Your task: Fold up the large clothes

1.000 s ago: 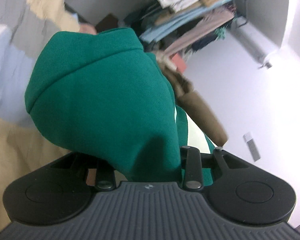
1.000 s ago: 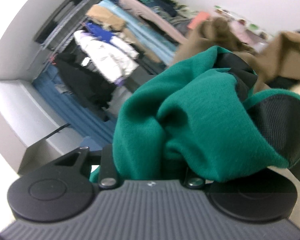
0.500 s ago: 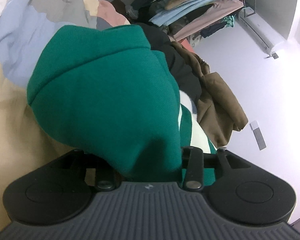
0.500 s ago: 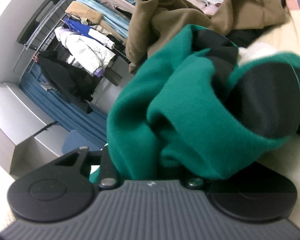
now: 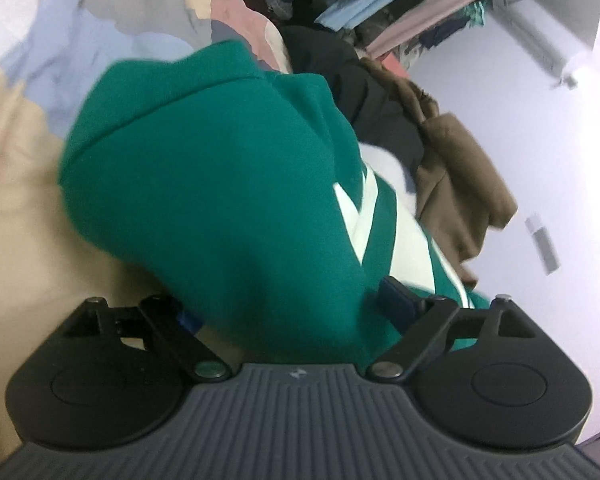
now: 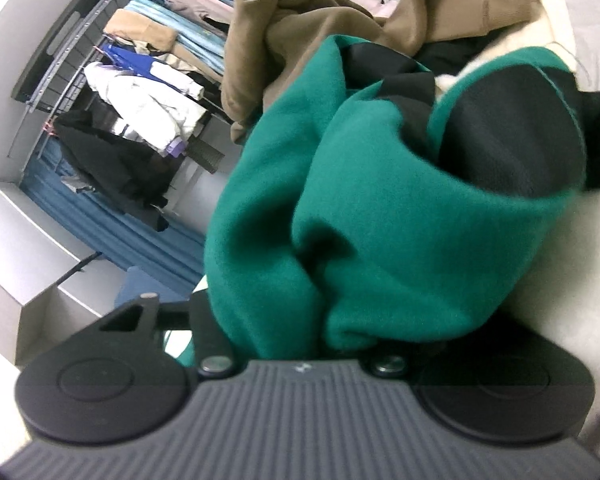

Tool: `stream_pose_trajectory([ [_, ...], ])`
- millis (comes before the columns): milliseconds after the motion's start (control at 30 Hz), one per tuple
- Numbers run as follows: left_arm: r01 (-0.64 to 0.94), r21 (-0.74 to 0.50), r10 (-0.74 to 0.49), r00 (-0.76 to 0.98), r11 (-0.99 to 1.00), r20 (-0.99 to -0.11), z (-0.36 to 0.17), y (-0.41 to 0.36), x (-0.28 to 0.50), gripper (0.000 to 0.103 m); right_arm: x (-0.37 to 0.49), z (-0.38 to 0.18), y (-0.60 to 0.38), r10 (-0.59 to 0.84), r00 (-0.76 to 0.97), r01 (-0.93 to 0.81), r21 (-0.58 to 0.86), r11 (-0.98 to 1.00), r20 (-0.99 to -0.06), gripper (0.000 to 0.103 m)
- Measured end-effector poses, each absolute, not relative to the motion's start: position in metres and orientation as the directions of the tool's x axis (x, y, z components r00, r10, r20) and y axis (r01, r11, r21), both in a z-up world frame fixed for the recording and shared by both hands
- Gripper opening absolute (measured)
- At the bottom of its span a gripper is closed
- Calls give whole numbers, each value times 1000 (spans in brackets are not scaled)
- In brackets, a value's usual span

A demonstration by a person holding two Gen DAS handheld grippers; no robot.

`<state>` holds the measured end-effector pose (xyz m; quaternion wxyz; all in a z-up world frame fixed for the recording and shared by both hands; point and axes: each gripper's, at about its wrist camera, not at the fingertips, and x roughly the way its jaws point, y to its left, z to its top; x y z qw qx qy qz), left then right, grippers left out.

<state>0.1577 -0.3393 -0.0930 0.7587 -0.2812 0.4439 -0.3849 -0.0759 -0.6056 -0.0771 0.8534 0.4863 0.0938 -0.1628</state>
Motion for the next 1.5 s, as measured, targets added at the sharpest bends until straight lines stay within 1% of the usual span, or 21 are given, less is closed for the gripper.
stream_pose_trajectory([
  [133,389,-695,-794,367,604,-485,-66,-315,139,90,-93,-67,-596,-187,915,403,788,465,-357,58],
  [167,401,-673,-781,382,622,-494,-58,-308,134,90,-100,-62,-592,-199,907,421,777,468,-371,61],
  [233,432,-619,-754,414,656,-510,-40,-298,123,90,-113,-52,-584,-224,897,443,753,487,-382,70],
  [333,485,-529,-718,479,696,-505,-5,-284,103,90,-134,-34,-573,-249,884,466,717,518,-395,71],
  [400,505,-496,-708,508,706,-490,17,-273,91,90,-146,-21,-564,-272,873,486,682,546,-404,71],
  [567,557,-412,-693,567,721,-445,66,-251,56,90,-166,24,-539,-310,877,478,590,651,-367,70],
  [733,580,-361,-682,603,731,-413,102,-230,17,90,-173,71,-507,-302,903,423,517,744,-305,70],
  [900,604,-277,-662,644,748,-384,133,-215,-26,90,-171,112,-460,-303,906,399,355,846,-295,70],
  [1033,631,-251,-678,657,734,-331,145,-202,-57,90,-170,125,-430,-295,910,381,305,873,-293,70],
  [1133,624,-211,-657,686,752,-313,148,-196,-75,90,-167,128,-413,-302,909,380,273,884,-287,70],
  [1267,653,-209,-683,662,728,-310,146,-192,-87,90,-167,125,-393,-309,904,382,231,895,-294,70],
  [1500,641,-162,-654,683,751,-325,129,-195,-98,90,-172,116,-365,-325,888,395,179,901,-323,70],
])
